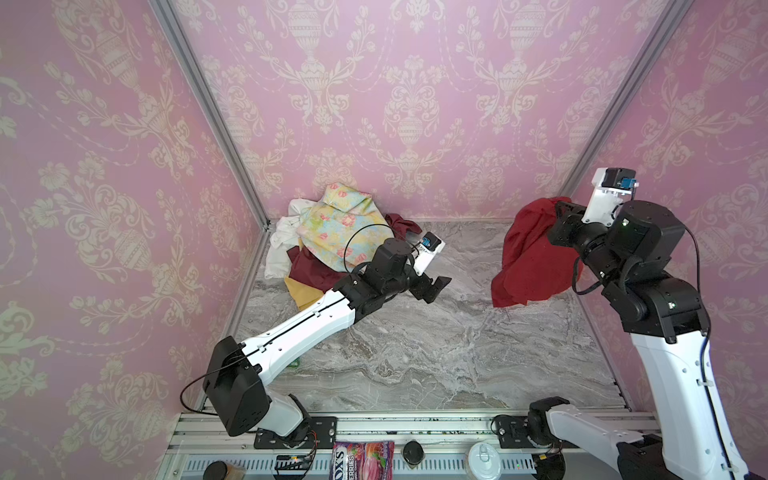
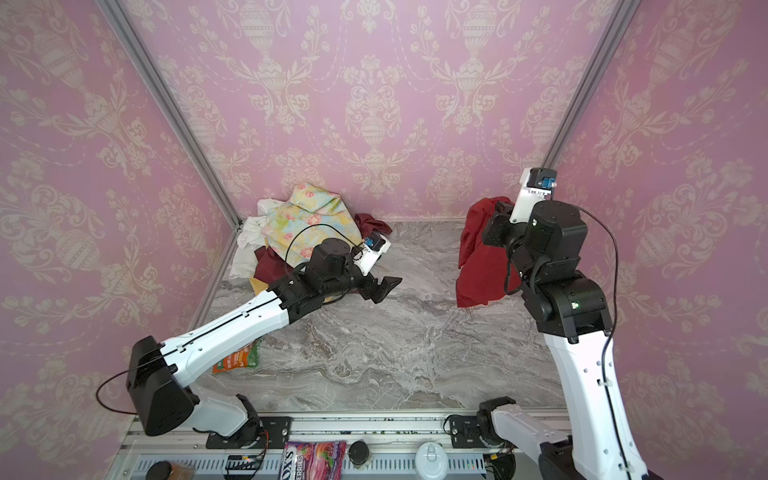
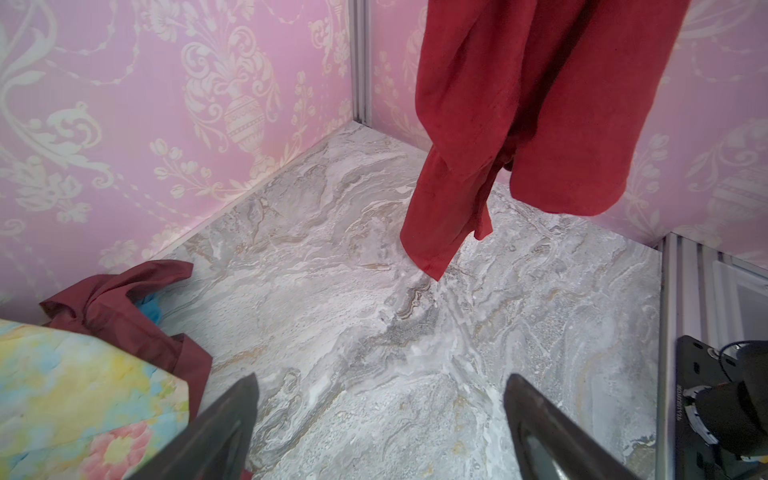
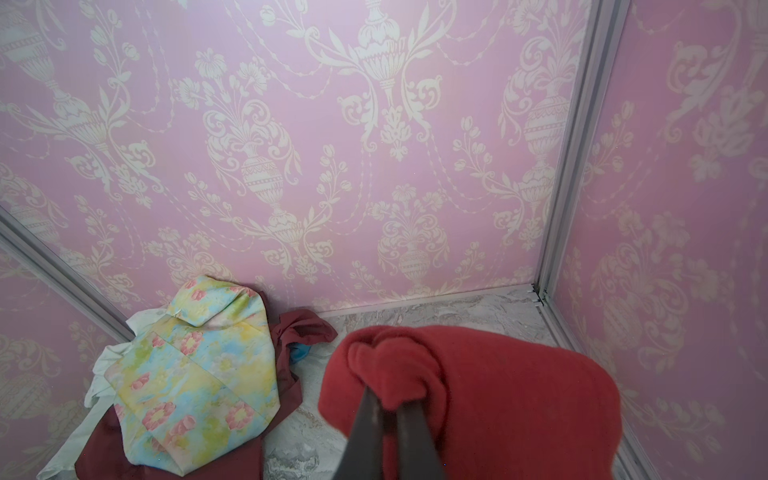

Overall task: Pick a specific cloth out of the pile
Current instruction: 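Carry the red cloth away from the pile while the left gripper moves forward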

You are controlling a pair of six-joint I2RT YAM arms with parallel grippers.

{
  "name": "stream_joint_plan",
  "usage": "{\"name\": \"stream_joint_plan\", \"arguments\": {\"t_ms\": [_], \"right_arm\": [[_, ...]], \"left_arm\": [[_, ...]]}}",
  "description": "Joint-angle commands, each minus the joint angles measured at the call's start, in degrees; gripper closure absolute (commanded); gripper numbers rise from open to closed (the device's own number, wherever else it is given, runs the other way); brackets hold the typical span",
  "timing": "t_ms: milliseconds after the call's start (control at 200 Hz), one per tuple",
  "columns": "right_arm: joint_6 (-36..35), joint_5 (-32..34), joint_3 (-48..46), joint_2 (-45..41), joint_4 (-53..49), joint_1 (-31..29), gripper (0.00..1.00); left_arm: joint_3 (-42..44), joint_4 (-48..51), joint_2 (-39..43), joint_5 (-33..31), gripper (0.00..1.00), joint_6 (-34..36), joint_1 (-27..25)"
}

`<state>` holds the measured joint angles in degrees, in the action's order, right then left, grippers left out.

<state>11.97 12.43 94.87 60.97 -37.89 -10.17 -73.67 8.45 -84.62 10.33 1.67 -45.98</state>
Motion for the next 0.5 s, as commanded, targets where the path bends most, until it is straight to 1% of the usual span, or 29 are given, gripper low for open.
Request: {"name": "stream_joint_plan", "arguments": {"t_ms": [0,165,275,350,495], "right_arm": [[-0.73,3.58,-2.19,-3.25,-1.97,0.50,1.00],[1.41,3.65,-6.44,-5.82,-4.28,0.86,1.00],[2.23,5.94,-9.19,-7.51,-6.72,0.95,1.00],[2.54,6.09,-10.86,-8.71,-7.70,1.21,1.00],[2.79,9.68,-13.89,-9.94,-9.04,1.45,1.00]], "left_arm": [[-1.16,-0.91,-0.98,0.93,0.06,0.57,-2.45],[0.83,-4.68,-1.75,0.26,0.07,-1.32,-5.79],[2.15,-7.34,-2.18,-0.16,0.07,-2.78,-8.23],[2.88,-9.09,-2.44,-0.31,0.07,-3.88,-9.94],[4.28,-12.55,-2.37,-0.49,0.07,-5.79,-12.17]]}}
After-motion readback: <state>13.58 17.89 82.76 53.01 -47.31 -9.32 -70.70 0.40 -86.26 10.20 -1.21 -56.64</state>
